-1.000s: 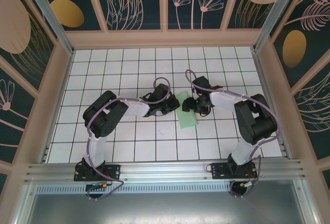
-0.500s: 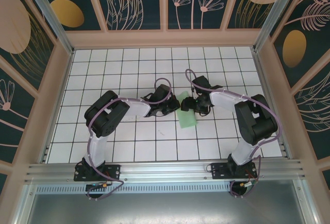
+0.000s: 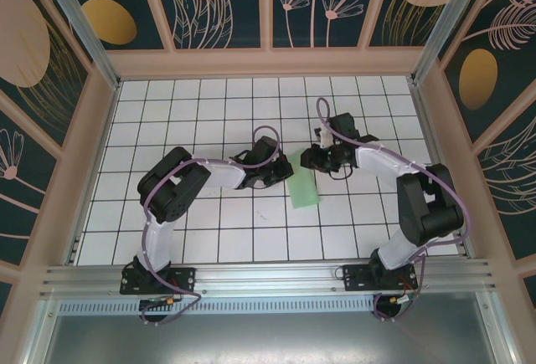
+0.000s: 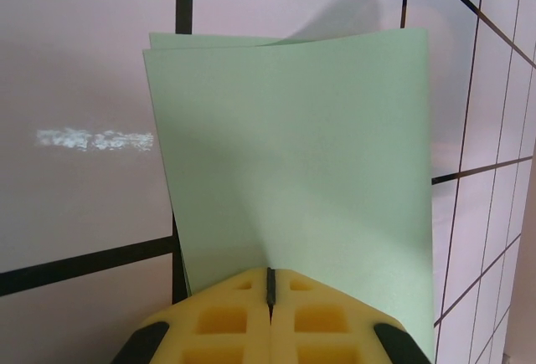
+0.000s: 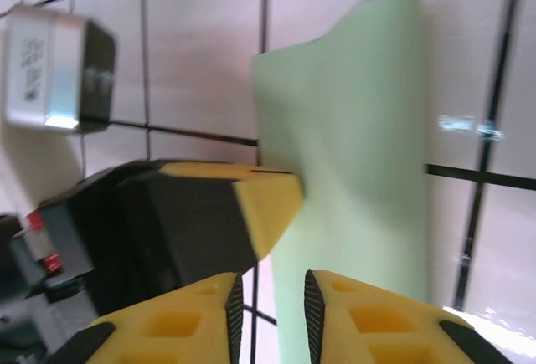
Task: Fold a paper plane with a square sheet of paper (pick it up from the middle)
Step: Fold the square sheet of paper in half at the center of the table.
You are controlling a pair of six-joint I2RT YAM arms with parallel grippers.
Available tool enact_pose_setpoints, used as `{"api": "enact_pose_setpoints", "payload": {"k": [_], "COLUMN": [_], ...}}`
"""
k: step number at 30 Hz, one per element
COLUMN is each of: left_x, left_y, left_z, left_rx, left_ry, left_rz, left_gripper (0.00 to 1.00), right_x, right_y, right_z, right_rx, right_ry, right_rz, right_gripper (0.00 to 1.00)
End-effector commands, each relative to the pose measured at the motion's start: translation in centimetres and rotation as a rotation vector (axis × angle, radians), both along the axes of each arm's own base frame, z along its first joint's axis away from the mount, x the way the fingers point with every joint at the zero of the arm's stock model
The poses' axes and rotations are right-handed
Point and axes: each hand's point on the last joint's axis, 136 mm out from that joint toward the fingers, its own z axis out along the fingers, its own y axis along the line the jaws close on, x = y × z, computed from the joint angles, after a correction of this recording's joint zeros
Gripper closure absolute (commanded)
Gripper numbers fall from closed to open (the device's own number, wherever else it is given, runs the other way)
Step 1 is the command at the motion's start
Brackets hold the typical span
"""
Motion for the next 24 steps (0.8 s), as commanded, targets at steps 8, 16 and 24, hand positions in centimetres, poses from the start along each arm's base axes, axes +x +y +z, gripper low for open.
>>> {"api": "enact_pose_setpoints", "payload": {"k": [8, 16, 24], "left_x": [-1.3, -1.4, -1.5], "left_y": [1.4, 1.5, 1.6], "left_z": [-3.7, -4.2, -4.4], "left_rx": [0.120, 0.128, 0.137], "left_ry": [0.059, 0.065, 0.068], "left_rz": [-0.011, -0.011, -0.018], "left_gripper": [1.00, 1.00, 1.00], "right_x": [-0.2, -1.7, -1.5], "right_y": [-0.6, -2.8, -3.1], "right_z": [-4.4, -8.4, -7.0], "right_rx": [0.036, 0.001, 0.047], "right_ry": [0.107, 0.188, 0.166], "right_rz": [0.022, -0.015, -0.031], "right_gripper": [0.79, 0.78, 0.76]}}
